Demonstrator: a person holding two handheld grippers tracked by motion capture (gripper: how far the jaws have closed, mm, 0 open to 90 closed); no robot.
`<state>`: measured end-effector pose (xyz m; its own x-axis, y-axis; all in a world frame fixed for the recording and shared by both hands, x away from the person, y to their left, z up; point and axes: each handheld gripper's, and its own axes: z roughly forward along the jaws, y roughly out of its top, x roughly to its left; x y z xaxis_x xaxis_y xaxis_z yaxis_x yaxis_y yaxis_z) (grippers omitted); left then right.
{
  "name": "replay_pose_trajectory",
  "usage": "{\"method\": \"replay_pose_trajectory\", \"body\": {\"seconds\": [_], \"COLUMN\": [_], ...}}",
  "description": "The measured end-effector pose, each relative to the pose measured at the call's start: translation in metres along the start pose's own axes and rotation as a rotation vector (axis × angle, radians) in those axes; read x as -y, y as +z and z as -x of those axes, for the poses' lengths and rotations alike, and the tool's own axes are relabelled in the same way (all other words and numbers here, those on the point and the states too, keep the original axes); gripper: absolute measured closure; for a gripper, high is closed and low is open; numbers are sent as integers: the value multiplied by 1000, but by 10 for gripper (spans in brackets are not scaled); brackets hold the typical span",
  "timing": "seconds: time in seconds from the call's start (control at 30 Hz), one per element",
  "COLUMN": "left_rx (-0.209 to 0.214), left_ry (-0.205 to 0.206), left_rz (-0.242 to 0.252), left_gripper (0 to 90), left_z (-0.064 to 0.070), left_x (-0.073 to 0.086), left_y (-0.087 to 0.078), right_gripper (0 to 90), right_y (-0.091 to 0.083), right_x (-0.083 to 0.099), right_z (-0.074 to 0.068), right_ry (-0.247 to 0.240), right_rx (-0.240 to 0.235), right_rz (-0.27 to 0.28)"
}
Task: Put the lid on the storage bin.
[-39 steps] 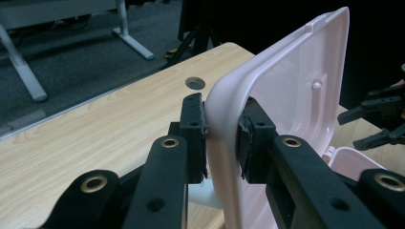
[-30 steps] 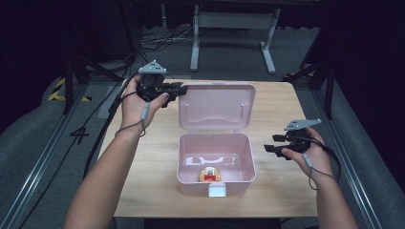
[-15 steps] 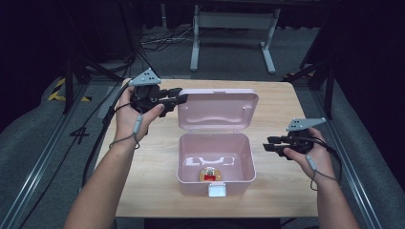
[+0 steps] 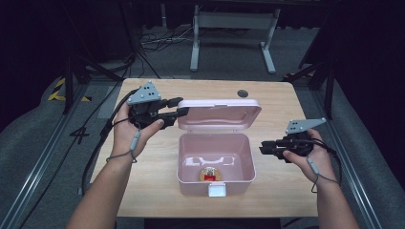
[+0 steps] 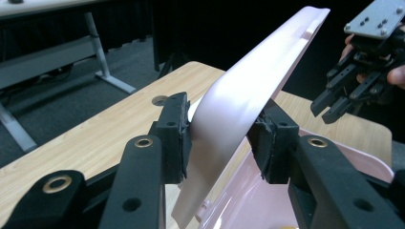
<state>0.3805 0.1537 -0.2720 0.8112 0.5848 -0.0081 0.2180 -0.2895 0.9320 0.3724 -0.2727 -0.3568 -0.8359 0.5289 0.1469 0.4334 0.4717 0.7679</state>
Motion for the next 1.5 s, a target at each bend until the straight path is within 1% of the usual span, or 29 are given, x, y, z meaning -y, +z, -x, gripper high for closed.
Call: {"method": "replay_pose_trajectory", "body": {"seconds": [0.1,0.2,0.23,0.27,0.3,0.33,0.37,0.43,0.47,0.6,0.67,0.77,0.8,0.9,0.97,1.07,1.1,1.13,1.17,1.23,1.3,1.4,1.5], "left_rx": [-5,-1,9,33,44,44,61,67,67,79,87,96,98,105,109,125,128,131,131,137,145,159,168], "left_ry": [22,25,23,9,0,0,-10,-22,-13,-5,-5,7,11,17,20,10,12,14,14,23,25,30,31], "left_rz": [-5,-8,-11,-8,-2,-2,14,21,13,2,-2,-15,-21,-36,-47,-65,-74,-81,-81,-97,-112,-136,-148], "left_gripper": [601,585,572,562,551,541,531,518,516,507,499,488,485,477,471,465,468,471,471,469,468,460,457], "left_z": [6,9,9,9,9,9,9,9,10,11,11,13,13,15,15,15,15,15,15,16,16,17,17], "left_x": [2,3,4,7,10,10,15,18,18,19,21,22,22,23,24,26,26,27,27,27,28,28,29], "left_y": [-2,-3,-4,-5,-5,-5,-7,-7,-8,-9,-10,-12,-12,-13,-15,-16,-16,-17,-17,-17,-17,-18,-18], "right_gripper": [730,731,733,733,733,733,733,734,733,736,738,746,749,759,771,792,807,816,816,838,852,882,900], "right_y": [0,1,0,0,0,0,0,-1,-1,-1,-1,-2,-2,-3,-4,-5,-6,-6,-6,-6,-6,-5,-5], "right_x": [0,0,-1,-1,-1,-1,-2,-2,-2,-5,-6,-9,-10,-12,-13,-16,-18,-18,-18,-18,-18,-19,-19], "right_z": [-1,-1,-2,-2,-3,-3,-4,-5,-5,-10,-13,-18,-19,-22,-25,-31,-33,-34,-34,-34,-34,-35,-36], "right_ry": [-3,-6,-8,-9,-7,-7,-9,-9,-10,-26,-36,-50,-51,-64,-74,-94,-102,-103,-103,-107,-116,-137,-142], "right_rx": [-15,-18,-34,-38,-43,-43,-53,-59,-62,-67,-72,-84,-94,-90,-95,-106,-116,-127,-127,-134,-138,-146,-181], "right_rz": [2,-1,7,10,12,12,19,23,23,24,28,40,48,62,78,104,122,134,134,148,154,181,224]}}
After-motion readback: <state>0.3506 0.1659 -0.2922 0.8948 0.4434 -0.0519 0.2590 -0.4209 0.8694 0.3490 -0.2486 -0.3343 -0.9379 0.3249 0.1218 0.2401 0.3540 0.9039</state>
